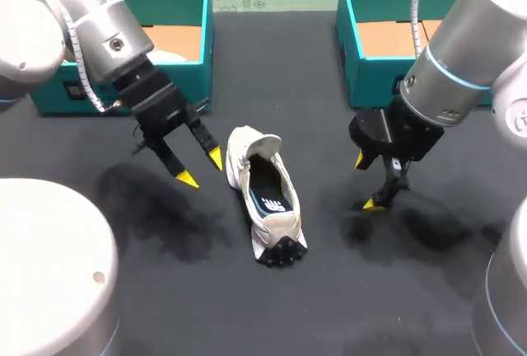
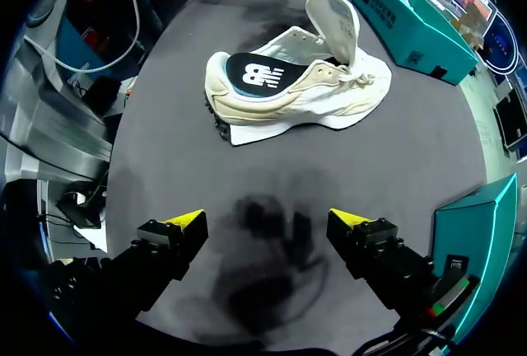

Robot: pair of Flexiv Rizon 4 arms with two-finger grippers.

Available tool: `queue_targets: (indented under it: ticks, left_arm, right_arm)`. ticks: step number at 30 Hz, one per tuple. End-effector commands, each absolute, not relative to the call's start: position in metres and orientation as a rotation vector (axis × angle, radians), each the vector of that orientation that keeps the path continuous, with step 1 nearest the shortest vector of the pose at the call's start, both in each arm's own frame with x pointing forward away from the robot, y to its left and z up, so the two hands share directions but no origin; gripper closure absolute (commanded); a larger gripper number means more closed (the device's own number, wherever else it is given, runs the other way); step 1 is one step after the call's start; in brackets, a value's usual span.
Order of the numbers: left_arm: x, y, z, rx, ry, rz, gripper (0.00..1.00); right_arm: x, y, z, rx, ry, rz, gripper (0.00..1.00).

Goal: Take the shoe out of the shoebox, open the shoe tongue, remove and reinsert the insole, then place the shoe into the shoebox

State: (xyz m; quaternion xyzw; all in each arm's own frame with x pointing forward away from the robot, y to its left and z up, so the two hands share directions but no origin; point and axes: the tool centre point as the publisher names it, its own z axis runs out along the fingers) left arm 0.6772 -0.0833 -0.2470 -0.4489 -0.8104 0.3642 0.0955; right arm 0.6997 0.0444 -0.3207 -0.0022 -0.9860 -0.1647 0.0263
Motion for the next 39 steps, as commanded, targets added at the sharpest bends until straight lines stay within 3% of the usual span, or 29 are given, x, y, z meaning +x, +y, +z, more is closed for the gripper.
queue_targets:
  ticks: [1, 2, 23, 39]
  left_arm:
    - [0.681, -0.079, -0.238, -1.388, -2.289, 0.891, 0.93]
    - [0.68, -0.079, -0.237, -1.4, -2.267, 0.869, 1.0]
    - [0.679, -0.078, -0.232, -1.467, -2.093, 0.746, 1.0]
    - [0.663, -0.131, -0.243, -1.892, -1.951, 0.463, 1.0]
  right_arm:
    - [0.699, 0.044, -0.322, -0.007, -3.049, -0.508, 0.0]
    - [0.699, 0.044, -0.322, -0.007, -3.049, -0.508, 0.0]
    - [0.681, 0.007, -0.31, -0.194, -3.069, -0.556, 0.0]
    - [0.681, 0.007, -0.31, -0.194, -3.069, -0.556, 0.0]
